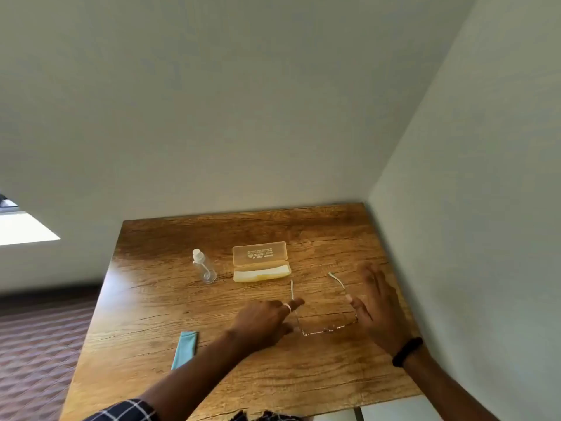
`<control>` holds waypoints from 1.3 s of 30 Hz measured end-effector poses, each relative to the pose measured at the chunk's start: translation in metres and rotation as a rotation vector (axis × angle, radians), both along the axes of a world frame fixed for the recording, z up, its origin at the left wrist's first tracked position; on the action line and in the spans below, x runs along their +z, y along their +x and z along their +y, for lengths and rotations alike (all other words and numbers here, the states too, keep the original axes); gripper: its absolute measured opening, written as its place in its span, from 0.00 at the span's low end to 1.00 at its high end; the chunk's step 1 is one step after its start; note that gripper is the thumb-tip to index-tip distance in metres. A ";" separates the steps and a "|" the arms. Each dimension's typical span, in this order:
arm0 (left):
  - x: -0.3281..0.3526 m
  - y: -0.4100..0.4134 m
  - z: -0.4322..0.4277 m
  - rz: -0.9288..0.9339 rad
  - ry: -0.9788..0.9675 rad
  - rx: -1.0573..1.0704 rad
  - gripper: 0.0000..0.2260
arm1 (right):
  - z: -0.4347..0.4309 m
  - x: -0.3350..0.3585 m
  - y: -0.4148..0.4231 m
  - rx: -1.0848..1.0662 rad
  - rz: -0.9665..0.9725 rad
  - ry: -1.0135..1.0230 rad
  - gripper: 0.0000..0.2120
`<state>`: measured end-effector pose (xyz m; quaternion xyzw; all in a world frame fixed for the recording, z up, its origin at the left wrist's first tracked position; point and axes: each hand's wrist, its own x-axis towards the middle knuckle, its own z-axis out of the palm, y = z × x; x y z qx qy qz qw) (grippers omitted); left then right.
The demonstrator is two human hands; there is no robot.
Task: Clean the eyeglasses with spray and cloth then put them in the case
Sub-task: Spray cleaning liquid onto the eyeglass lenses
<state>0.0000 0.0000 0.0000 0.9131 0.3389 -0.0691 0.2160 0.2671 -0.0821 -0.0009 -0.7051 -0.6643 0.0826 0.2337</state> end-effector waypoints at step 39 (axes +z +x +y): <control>0.075 -0.009 0.043 -0.817 0.233 0.107 0.12 | 0.042 0.114 0.011 0.160 0.226 0.198 0.08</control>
